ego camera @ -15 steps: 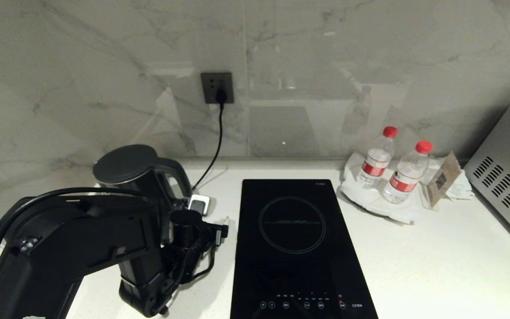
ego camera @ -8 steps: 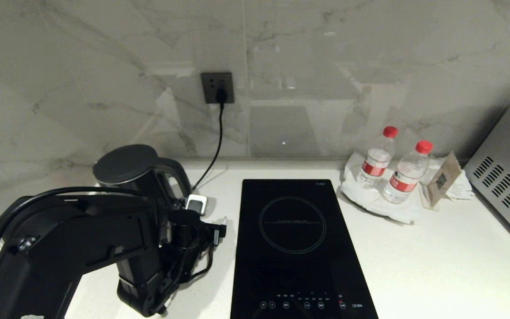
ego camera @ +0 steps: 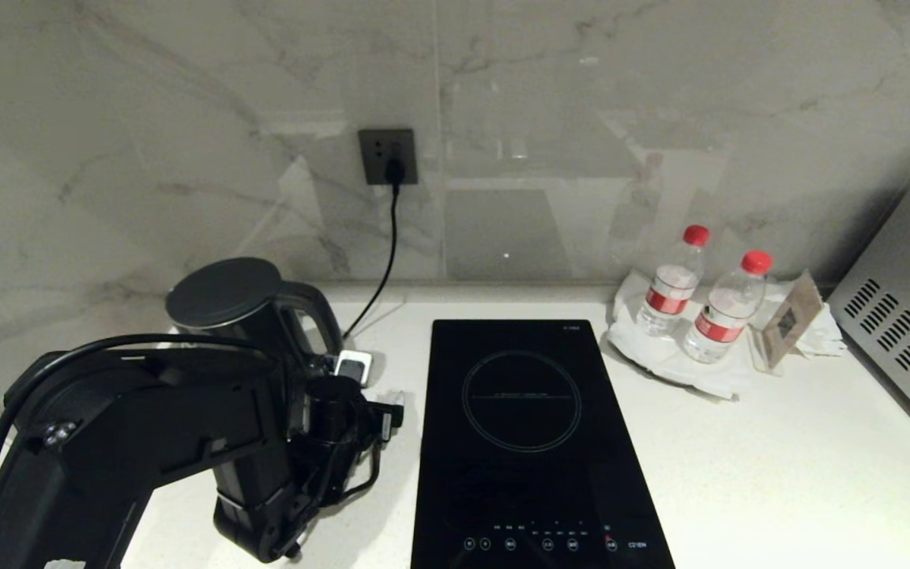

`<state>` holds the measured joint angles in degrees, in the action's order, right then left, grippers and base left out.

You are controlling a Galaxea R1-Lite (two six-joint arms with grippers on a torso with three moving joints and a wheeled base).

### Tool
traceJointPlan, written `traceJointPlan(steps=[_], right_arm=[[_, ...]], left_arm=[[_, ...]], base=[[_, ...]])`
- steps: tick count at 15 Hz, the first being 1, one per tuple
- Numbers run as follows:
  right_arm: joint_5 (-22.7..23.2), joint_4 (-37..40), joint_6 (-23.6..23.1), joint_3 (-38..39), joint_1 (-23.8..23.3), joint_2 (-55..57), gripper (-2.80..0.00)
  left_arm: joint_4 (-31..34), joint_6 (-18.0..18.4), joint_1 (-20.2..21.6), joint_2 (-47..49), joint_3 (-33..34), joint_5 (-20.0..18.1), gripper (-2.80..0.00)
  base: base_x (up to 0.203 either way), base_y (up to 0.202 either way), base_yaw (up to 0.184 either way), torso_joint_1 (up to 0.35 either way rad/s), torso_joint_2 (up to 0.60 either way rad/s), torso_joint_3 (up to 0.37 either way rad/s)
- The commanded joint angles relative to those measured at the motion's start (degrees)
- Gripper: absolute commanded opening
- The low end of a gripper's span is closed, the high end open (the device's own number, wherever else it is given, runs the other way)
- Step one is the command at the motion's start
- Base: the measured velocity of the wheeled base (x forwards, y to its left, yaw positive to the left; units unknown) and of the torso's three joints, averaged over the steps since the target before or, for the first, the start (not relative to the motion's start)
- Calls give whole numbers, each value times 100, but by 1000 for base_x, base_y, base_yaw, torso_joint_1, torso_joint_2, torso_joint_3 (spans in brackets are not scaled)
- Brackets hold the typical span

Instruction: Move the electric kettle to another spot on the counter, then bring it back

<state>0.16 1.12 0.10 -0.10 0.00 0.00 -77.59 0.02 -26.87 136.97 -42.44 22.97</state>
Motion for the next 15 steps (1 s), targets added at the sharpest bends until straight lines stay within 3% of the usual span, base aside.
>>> traceJointPlan(steps=[1,7,10,15], right_arm=[[2,2,-1,1,0,0,-280],[2,2,-1,1,0,0,-280],[2,2,-1,1,0,0,-280],[2,2,-1,1,0,0,-280]], left_arm=[[-45,-2,15,14,-28,15,0],[-124,-23,-61,-71,70,85,0],[-477,-29,-258,-250,357,79,0],[-449,-8,-133,-127,190,176,0]], base=[[0,0,0,0,0,0],[0,0,0,0,0,0],[0,0,0,0,0,0],[0,0,0,0,0,0]])
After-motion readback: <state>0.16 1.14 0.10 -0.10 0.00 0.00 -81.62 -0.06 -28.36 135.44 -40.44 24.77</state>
